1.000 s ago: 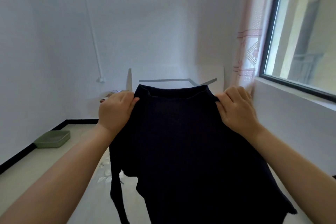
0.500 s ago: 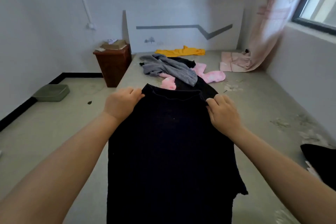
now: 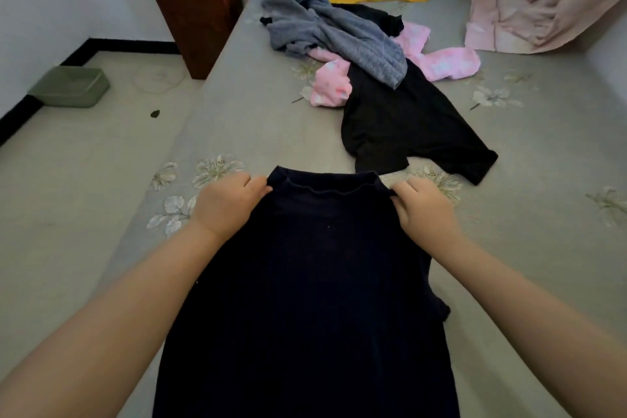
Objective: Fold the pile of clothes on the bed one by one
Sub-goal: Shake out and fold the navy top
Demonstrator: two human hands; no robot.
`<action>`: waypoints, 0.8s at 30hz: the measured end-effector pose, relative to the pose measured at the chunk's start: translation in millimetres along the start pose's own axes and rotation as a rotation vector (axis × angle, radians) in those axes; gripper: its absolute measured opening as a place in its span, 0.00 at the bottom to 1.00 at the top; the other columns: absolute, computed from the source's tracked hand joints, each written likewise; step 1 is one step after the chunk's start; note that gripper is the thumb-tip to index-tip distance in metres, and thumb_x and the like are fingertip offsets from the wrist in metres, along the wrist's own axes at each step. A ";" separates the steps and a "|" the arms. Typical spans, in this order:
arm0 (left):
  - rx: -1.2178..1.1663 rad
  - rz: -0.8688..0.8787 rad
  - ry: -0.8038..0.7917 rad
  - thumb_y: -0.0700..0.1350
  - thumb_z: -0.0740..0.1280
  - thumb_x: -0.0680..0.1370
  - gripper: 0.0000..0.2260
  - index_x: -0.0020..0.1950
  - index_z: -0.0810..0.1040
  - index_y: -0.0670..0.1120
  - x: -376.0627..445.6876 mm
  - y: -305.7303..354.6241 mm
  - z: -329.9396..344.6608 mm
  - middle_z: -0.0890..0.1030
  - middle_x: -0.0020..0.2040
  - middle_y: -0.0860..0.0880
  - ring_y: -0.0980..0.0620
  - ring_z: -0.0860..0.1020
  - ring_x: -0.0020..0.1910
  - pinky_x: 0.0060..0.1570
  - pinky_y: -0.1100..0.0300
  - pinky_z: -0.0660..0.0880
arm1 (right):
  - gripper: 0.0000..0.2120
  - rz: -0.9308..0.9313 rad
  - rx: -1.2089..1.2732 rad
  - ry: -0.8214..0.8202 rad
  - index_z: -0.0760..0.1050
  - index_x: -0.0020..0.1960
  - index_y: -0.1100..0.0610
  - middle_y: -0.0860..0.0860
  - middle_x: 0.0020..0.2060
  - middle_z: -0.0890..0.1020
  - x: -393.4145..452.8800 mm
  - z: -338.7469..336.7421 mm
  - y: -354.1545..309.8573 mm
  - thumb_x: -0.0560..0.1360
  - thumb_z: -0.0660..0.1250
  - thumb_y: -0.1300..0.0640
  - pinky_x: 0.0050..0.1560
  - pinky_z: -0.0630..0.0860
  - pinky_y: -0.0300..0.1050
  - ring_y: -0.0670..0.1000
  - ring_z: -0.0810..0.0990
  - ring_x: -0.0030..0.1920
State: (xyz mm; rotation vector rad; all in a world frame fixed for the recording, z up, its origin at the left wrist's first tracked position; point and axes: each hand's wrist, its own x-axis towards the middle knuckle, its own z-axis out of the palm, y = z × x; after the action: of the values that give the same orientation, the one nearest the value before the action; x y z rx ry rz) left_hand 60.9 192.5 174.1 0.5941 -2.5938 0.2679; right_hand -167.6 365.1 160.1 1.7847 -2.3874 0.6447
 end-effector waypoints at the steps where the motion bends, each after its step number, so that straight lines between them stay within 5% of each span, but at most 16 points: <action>1: 0.020 0.021 0.019 0.47 0.55 0.79 0.23 0.28 0.72 0.38 10.6 -9.8 9.6 0.69 0.21 0.44 0.48 0.68 0.17 0.16 0.66 0.60 | 0.03 0.012 -0.014 0.003 0.76 0.37 0.68 0.62 0.30 0.75 14.2 6.5 4.2 0.66 0.70 0.71 0.30 0.70 0.48 0.61 0.75 0.32; 7: 0.038 0.029 -0.120 0.44 0.61 0.76 0.17 0.31 0.73 0.35 56.9 -67.2 94.8 0.71 0.23 0.40 0.45 0.70 0.19 0.18 0.62 0.64 | 0.11 0.168 -0.103 -0.079 0.74 0.55 0.64 0.61 0.47 0.75 101.5 86.2 31.2 0.78 0.58 0.60 0.47 0.66 0.52 0.60 0.71 0.50; 10: -0.016 -0.274 -0.231 0.42 0.62 0.78 0.11 0.49 0.74 0.33 66.5 -76.7 153.5 0.76 0.43 0.32 0.35 0.75 0.40 0.34 0.46 0.68 | 0.16 0.301 -0.147 -0.123 0.69 0.64 0.58 0.58 0.58 0.71 116.7 141.6 48.1 0.78 0.58 0.55 0.54 0.65 0.51 0.58 0.66 0.60; 13: -0.025 -0.414 -0.450 0.45 0.59 0.79 0.22 0.69 0.61 0.36 37.6 -47.1 209.7 0.64 0.67 0.35 0.37 0.64 0.64 0.58 0.44 0.63 | 0.20 0.449 -0.123 -0.266 0.63 0.69 0.56 0.56 0.67 0.65 77.2 193.8 68.5 0.78 0.57 0.53 0.64 0.60 0.55 0.56 0.59 0.69; 16: -0.165 -0.369 -0.609 0.50 0.55 0.80 0.25 0.73 0.56 0.40 -17.9 11.2 248.3 0.55 0.75 0.41 0.43 0.52 0.74 0.69 0.48 0.53 | 0.18 0.625 -0.084 -0.268 0.66 0.67 0.59 0.57 0.65 0.70 4.2 215.9 96.3 0.78 0.56 0.55 0.64 0.63 0.56 0.57 0.64 0.67; 20: -0.307 -0.407 -0.663 0.54 0.52 0.80 0.26 0.74 0.56 0.42 -71.8 73.0 270.6 0.53 0.75 0.43 0.46 0.48 0.75 0.71 0.50 0.46 | 0.17 0.893 0.070 -0.197 0.72 0.56 0.69 0.64 0.50 0.77 -74.2 196.8 136.6 0.76 0.61 0.55 0.54 0.68 0.52 0.62 0.74 0.53; 24: -0.254 -0.429 -0.644 0.56 0.54 0.78 0.29 0.74 0.54 0.42 -93.3 91.6 283.5 0.52 0.76 0.42 0.46 0.47 0.75 0.70 0.50 0.41 | 0.13 0.903 0.228 -0.453 0.74 0.49 0.58 0.48 0.39 0.77 -113.6 189.1 132.9 0.68 0.73 0.57 0.40 0.68 0.40 0.50 0.76 0.43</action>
State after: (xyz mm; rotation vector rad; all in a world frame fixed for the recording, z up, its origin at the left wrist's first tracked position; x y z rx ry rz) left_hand -17.9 227.2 -126.1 1.2773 -2.9125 -0.4598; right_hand -223.1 424.4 -84.3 0.8571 -3.5627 0.6278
